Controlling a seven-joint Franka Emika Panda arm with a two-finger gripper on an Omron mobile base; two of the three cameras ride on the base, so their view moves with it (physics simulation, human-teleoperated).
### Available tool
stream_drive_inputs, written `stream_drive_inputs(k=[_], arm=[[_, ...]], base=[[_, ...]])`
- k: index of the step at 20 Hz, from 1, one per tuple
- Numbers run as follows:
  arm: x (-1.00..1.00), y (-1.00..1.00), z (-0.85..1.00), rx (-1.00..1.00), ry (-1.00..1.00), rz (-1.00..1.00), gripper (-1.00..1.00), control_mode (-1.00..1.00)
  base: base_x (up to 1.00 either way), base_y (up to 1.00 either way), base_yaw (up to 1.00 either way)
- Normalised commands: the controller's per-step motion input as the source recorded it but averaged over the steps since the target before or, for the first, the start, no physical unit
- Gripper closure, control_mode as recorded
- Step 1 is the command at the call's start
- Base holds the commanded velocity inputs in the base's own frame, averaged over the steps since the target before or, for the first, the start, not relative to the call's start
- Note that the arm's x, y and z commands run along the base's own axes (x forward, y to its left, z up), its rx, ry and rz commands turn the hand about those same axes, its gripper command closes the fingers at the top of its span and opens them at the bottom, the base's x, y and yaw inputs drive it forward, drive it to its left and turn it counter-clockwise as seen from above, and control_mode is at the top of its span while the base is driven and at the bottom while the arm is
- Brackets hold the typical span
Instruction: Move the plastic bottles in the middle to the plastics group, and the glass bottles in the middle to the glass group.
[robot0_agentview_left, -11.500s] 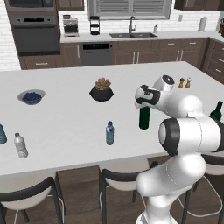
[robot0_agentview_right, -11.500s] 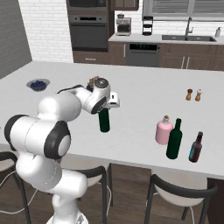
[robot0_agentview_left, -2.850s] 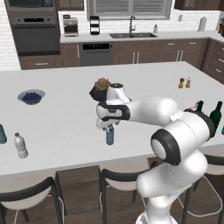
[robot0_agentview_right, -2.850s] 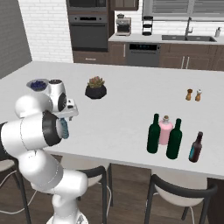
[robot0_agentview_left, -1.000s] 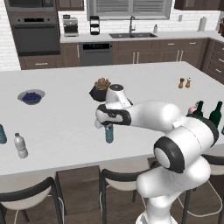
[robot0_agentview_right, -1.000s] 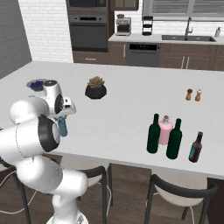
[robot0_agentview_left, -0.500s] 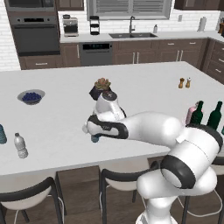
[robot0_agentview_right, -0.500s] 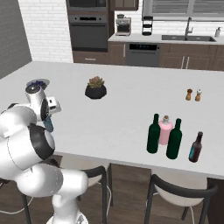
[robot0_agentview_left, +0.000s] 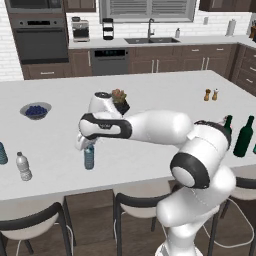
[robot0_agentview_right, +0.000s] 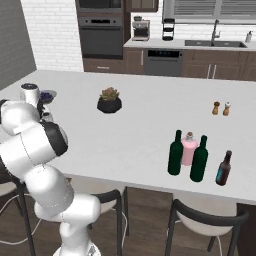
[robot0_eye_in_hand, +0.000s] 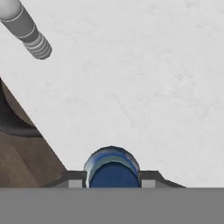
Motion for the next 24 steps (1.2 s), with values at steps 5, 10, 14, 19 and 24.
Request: stream_drive_inputs(k=[5,10,14,19,24], arm=[[0.0,0.44,-0.4,-0.01,0.04,0.05,1.0,-1.0],[0.15,0.57,-0.27,0.0,0.0,0.03,1.0,-1.0],[0.34,0.62,-0.03,0.0,0.0,0.01,1.0,-1.0],[0.39,0.75,0.0,-0.02,0.07,0.01,1.0,-1.0],[0.35,0.7,0.0,-0.06,0.05,0.0,1.0,-1.0]], base=[[0.0,0.0,0.0],[0.0,0.0,0.0],[0.0,0.0,0.0],[0.0,0.0,0.0],[0.0,0.0,0.0]])
